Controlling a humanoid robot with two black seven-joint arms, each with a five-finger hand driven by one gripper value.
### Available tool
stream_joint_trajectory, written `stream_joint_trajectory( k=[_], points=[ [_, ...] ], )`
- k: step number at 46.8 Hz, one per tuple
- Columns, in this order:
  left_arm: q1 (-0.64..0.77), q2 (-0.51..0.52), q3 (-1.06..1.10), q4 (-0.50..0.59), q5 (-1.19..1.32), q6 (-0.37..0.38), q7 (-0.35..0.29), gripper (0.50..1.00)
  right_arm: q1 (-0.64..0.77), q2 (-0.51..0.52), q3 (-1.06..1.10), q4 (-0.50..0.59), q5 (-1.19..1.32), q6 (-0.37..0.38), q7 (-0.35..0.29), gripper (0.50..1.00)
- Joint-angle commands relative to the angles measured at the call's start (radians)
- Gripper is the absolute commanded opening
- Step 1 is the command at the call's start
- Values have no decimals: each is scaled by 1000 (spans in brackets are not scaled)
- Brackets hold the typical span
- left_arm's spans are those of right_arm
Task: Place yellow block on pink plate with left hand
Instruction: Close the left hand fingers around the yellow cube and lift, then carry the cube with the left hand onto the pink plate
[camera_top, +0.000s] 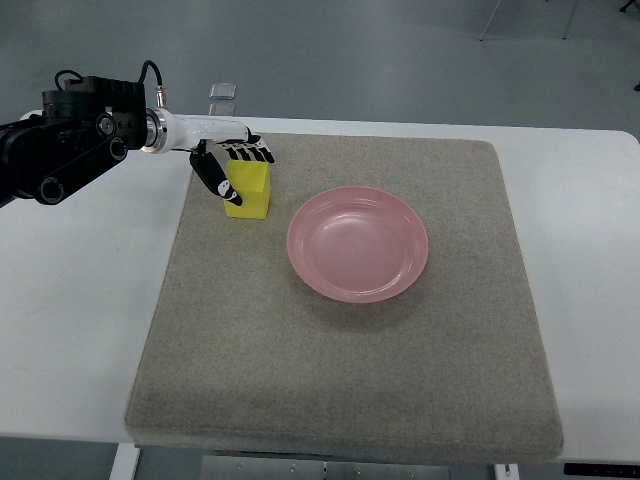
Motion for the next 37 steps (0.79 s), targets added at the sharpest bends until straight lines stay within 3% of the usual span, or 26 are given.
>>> stream_joint_trajectory(
  k=[1,19,26,37],
  points=[
    [0,0,-2,0,0,0,0,711,-2,0,0,0,0,0,0,924],
    [-9,0,-17,-2,-9,6,0,713,0,0,0,0,0,0,0,924],
    [-20,-2,-17,-31,-11,44,0,750,0,0,0,0,0,0,0,924],
    [-52,-2,-17,-32,-17,46,0,756,0,0,0,0,0,0,0,924]
  ],
)
